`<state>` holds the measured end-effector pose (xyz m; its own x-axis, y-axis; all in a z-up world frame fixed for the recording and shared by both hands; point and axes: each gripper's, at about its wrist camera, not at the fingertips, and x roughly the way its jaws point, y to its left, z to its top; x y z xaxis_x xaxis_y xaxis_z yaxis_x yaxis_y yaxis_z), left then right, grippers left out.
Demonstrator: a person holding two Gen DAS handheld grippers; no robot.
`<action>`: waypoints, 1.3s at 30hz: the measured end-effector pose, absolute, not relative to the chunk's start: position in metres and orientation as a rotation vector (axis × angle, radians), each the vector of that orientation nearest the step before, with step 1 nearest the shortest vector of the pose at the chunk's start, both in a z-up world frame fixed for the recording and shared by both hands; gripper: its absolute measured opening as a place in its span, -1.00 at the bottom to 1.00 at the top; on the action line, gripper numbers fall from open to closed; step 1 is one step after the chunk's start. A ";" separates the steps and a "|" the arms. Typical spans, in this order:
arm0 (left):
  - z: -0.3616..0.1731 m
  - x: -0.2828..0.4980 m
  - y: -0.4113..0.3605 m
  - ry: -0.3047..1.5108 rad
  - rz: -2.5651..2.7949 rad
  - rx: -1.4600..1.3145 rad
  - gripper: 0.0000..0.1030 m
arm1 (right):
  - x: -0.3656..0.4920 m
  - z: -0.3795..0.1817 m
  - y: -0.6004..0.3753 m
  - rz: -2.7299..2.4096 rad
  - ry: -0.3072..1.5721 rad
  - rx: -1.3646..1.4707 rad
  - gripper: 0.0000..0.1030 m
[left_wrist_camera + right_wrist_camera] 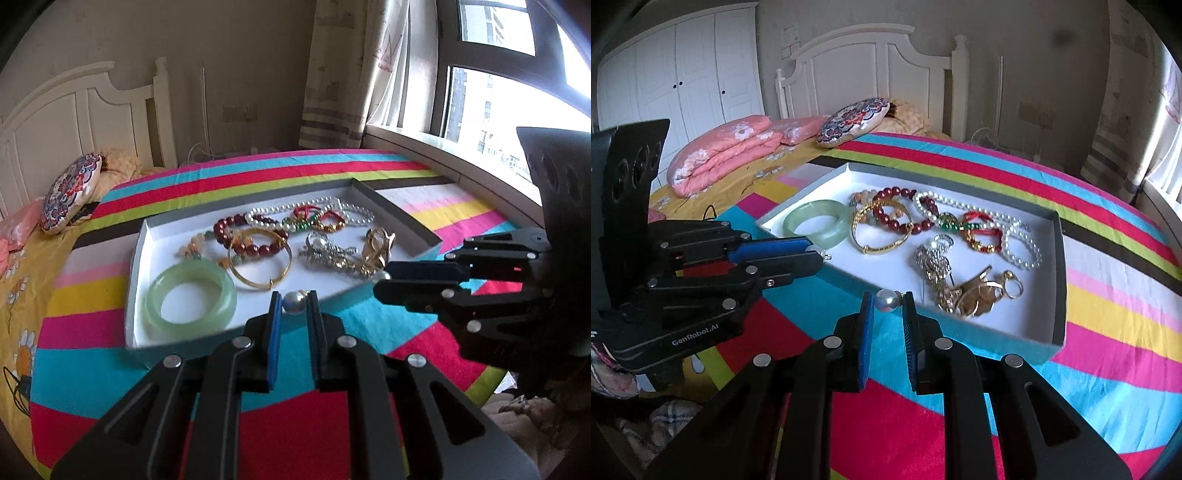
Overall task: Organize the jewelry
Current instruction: 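Carry the pearl earring into the tray and open the right tool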
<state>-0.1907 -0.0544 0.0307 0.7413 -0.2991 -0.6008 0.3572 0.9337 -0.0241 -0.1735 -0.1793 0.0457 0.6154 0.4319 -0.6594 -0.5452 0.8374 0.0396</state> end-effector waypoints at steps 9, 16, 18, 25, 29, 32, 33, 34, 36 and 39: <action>0.039 -0.178 -0.053 0.634 -0.346 0.088 -0.75 | -0.161 0.056 -0.166 0.563 0.679 -0.195 -0.70; 0.038 -0.164 -0.051 0.642 -0.322 0.078 -0.75 | -0.154 0.050 -0.155 0.556 0.692 -0.225 -0.70; 0.036 -0.161 -0.050 0.648 -0.315 0.078 -0.75 | -0.151 0.049 -0.153 0.550 0.694 -0.232 -0.70; 0.027 -0.151 -0.049 0.677 -0.293 0.072 -0.75 | -0.144 0.047 -0.150 0.534 0.697 -0.233 -0.70; 0.022 -0.144 -0.046 0.698 -0.287 0.056 -0.75 | -0.140 0.044 -0.149 0.531 0.707 -0.230 -0.70; 0.021 -0.140 -0.043 0.708 -0.283 0.040 -0.75 | -0.137 0.042 -0.150 0.529 0.714 -0.223 -0.70; 0.020 -0.139 -0.043 0.715 -0.283 0.038 -0.75 | -0.136 0.042 -0.150 0.529 0.715 -0.222 -0.70; 0.019 -0.139 -0.042 0.718 -0.283 0.036 -0.75 | -0.136 0.041 -0.149 0.528 0.716 -0.221 -0.70; 0.019 -0.138 -0.041 0.721 -0.283 0.034 -0.75 | -0.135 0.040 -0.148 0.527 0.719 -0.221 -0.70; 0.018 -0.138 -0.042 0.725 -0.282 0.032 -0.75 | -0.134 0.039 -0.149 0.526 0.722 -0.218 -0.70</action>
<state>-0.1377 -0.0418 0.0178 0.7121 -0.2437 -0.6585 0.2655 0.9616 -0.0688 -0.1337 -0.1488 0.0395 0.6282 0.3813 -0.6782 -0.5280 0.8492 -0.0116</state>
